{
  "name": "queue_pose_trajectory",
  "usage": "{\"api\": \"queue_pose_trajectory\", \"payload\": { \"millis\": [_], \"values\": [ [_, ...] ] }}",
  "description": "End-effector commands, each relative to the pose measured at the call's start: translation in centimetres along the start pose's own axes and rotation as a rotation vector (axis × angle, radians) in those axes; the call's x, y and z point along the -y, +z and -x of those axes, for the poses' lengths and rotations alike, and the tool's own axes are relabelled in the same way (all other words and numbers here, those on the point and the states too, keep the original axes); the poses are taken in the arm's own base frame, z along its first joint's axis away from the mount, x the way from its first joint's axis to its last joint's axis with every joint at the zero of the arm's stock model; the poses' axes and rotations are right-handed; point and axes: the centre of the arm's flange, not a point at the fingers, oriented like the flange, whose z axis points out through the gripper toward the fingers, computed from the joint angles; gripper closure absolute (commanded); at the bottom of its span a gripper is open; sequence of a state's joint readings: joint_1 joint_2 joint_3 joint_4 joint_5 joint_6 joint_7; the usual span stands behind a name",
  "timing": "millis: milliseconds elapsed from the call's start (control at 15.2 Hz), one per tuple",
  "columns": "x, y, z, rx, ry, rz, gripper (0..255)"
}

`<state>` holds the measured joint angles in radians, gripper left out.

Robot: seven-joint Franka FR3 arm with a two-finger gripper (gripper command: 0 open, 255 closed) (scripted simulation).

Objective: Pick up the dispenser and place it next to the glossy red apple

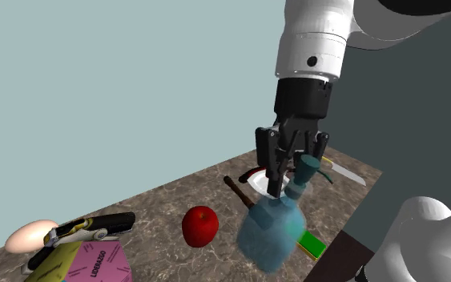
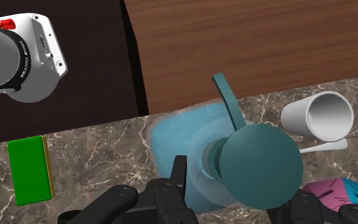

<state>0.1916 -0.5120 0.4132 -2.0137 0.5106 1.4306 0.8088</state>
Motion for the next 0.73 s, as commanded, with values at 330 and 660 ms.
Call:
{"api": "queue_pose_trajectory", "payload": {
  "millis": [330, 660],
  "values": [
    [-0.5, 3.5, -1.1, 0.0, 0.0, -0.001, 255],
    [-0.9, 6.0, -1.9, 0.0, 0.0, -0.001, 255]
  ]
}}
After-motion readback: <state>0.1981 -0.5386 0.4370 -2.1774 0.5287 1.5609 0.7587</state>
